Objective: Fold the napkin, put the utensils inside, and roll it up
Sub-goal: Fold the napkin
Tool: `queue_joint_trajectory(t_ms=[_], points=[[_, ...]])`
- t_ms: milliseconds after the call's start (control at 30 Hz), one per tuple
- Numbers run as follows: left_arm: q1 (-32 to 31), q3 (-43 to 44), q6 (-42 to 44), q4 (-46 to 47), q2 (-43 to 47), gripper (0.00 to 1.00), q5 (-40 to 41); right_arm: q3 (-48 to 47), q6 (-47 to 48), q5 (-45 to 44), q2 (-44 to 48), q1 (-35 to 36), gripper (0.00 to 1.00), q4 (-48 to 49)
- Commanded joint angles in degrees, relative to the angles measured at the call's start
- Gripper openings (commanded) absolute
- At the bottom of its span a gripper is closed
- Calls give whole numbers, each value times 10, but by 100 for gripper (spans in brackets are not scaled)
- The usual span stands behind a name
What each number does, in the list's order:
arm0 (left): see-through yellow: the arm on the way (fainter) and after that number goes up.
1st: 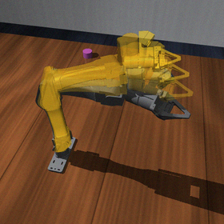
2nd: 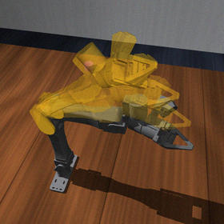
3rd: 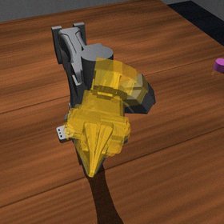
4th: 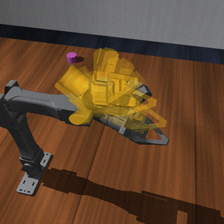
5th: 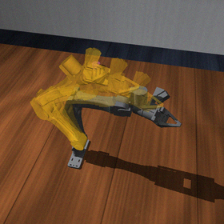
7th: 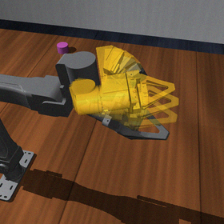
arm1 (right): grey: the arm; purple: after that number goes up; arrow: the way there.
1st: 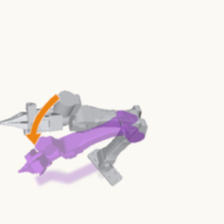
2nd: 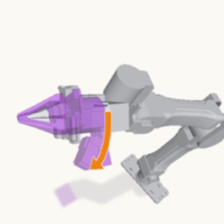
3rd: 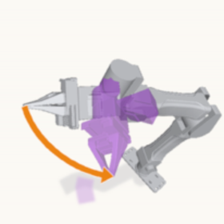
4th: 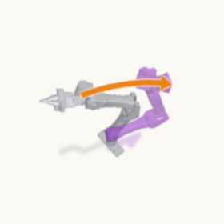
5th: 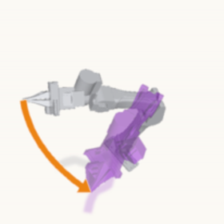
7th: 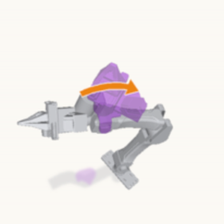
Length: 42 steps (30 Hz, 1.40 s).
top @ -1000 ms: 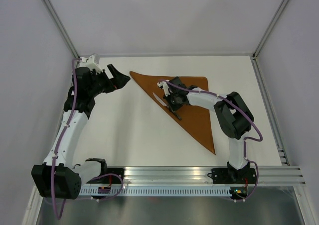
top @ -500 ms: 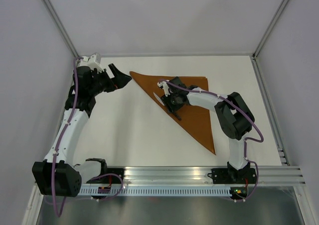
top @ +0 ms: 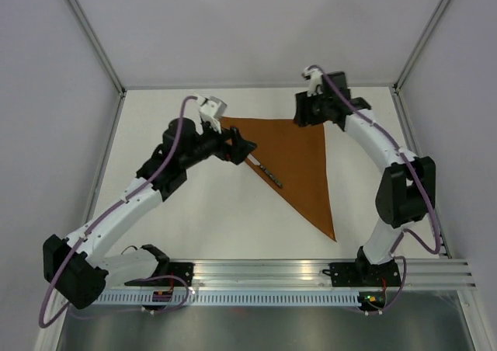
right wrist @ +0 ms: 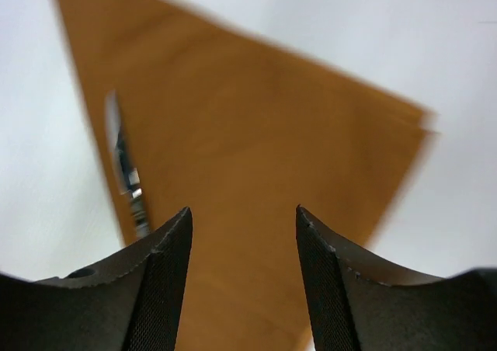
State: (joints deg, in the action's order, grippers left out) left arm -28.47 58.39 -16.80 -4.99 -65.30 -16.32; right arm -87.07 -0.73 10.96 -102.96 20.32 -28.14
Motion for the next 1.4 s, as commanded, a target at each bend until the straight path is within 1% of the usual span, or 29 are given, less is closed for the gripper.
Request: queue_joint_trajectory(t_ms=[0,33,67,100,133,167,200,267,300,333,367,400,433,567,667,733,867,967,1100,1233,1333,1367], points=[[-127,-54,131,93,1,92,120,-24,-42,43,61,-113,61,-21],[-154,-66,144,110,-4,92,150,-23,-47,55,66,-134,62,-20],[-181,-77,157,143,-13,92,160,-23,-53,80,68,-169,62,-20],[-229,-96,179,156,-32,91,177,-22,-62,91,73,-186,61,-19],[-250,-103,188,171,-47,91,195,-21,-66,99,75,-199,61,-18],[-289,-108,198,197,-61,92,200,-19,-70,112,78,-233,62,-13],[-308,-115,201,210,-92,91,207,-17,-70,114,80,-242,61,-11],[-342,-117,209,230,-126,91,231,-12,-71,124,82,-264,61,-8],[-375,-115,221,251,-166,91,246,-10,-72,126,84,-267,61,-7],[-393,-114,232,265,-184,92,255,-7,-71,127,83,-274,62,-6],[-427,-110,254,279,-206,92,269,-4,-71,128,86,-276,62,-6],[-440,-107,263,307,-227,92,291,-1,-72,131,86,-278,61,-3],[-453,-100,273,314,-266,93,293,4,-73,133,87,-280,61,1],[-505,-62,315,365,-348,93,310,9,-76,136,87,-283,61,5],[-522,-38,333,394,-399,92,327,8,-76,139,87,-286,60,5],[-528,-26,338,394,-417,92,331,11,-78,140,88,-287,60,10],[-550,21,377,398,-481,91,355,12,-82,144,87,-287,58,12],[-561,43,390,395,-504,89,364,13,-80,141,89,-287,57,15],[-567,56,395,387,-531,83,360,15,-80,140,90,-288,57,15],[-574,54,399,382,-533,77,361,15,-80,141,89,-288,56,16],[-576,59,397,374,-543,65,357,17,-80,140,89,-288,56,19],[-576,63,397,373,-547,63,358,18,-80,140,89,-289,56,19]])
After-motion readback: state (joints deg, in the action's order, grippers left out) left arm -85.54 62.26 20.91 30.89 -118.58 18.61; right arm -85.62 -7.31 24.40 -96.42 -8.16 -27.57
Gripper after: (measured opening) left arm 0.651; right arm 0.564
